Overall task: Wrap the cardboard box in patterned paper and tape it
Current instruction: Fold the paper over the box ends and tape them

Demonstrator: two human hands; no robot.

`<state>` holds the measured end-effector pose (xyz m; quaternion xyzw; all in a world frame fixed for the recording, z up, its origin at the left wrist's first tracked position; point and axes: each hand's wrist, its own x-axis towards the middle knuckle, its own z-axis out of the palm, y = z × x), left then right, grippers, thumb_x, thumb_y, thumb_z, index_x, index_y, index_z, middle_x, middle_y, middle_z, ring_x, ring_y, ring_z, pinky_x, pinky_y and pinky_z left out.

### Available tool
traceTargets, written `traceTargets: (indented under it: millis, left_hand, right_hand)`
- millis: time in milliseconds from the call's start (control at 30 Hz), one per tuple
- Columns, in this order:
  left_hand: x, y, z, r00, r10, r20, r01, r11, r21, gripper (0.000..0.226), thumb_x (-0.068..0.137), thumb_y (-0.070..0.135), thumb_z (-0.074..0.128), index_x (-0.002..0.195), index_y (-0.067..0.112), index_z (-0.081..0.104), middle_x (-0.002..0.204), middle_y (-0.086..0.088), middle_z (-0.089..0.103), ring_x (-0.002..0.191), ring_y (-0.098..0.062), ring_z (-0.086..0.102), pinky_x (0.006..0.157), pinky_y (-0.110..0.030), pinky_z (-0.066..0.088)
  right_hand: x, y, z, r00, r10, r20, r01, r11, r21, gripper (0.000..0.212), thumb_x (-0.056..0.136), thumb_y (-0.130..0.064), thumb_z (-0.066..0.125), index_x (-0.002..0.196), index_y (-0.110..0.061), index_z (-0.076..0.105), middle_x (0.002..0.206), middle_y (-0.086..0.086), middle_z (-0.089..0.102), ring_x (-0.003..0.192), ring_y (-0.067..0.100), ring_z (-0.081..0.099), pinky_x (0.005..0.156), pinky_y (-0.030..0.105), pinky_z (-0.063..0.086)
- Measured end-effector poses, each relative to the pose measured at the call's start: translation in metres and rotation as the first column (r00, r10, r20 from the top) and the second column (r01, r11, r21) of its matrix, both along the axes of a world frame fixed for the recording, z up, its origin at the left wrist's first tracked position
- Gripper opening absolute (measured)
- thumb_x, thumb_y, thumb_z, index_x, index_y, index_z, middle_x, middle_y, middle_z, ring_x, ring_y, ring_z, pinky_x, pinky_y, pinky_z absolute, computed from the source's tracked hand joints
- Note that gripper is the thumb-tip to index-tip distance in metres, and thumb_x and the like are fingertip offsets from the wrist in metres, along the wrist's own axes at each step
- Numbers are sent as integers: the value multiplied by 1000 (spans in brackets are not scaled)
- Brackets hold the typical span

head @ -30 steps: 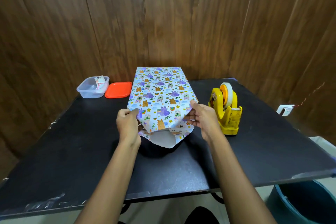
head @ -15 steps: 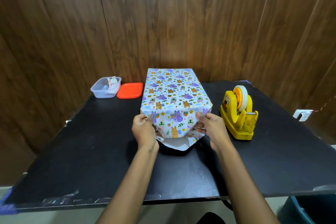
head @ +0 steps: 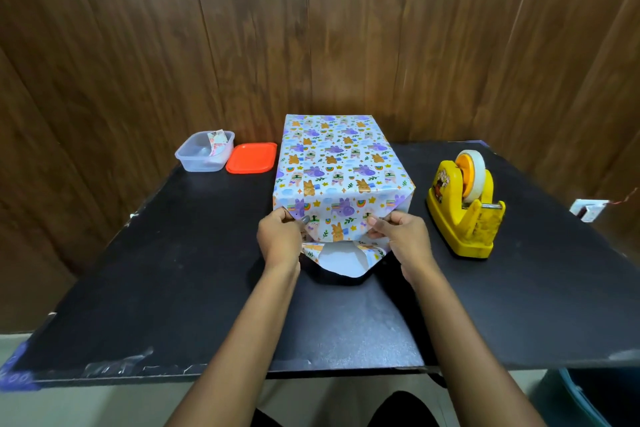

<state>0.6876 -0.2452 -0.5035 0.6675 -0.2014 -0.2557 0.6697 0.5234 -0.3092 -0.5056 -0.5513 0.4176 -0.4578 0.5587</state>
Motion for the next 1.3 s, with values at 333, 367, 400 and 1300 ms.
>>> traceTargets:
  millis: [333,367,400,1300]
  left_hand:
    - [-8,1,-6,993,78,93,-82,996,46,26,82,6,67,61,4,53,62,-6,58,58,-16,49,57,-29,39]
    - [-9,0,-7,993,83,88,-87,995,45,25,83,6,66,61,5,54,62,-5,58,58,-16,47,56,-28,38]
    - [-9,0,-8,991,91,94,-95,994,44,24,83,6,65,62,4,55,61,-5,58,57,-16,47,56,-28,37]
    - [-8,-10,-14,811,48,583,-220,948,228,11,86,20,65,76,13,63,95,2,55,103,-22,51,90,-35,36]
  right_hand:
    - [10,-4,-15,998,-43,-49,45,999,28,25,80,-6,72,57,-8,61,81,9,72,81,25,69,77,39,55]
    - [10,-4,-15,997,-50,-65,52,998,26,25,79,-7,73,57,-8,61,83,11,72,83,27,69,78,41,55]
    - [11,-5,-16,994,-62,-84,64,998,20,26,79,-8,73,56,-7,61,83,13,72,84,29,69,79,43,55]
    - [23,-21,-16,892,-144,-429,85,985,-153,34,88,-27,64,55,-19,56,55,-6,65,71,20,68,78,43,55]
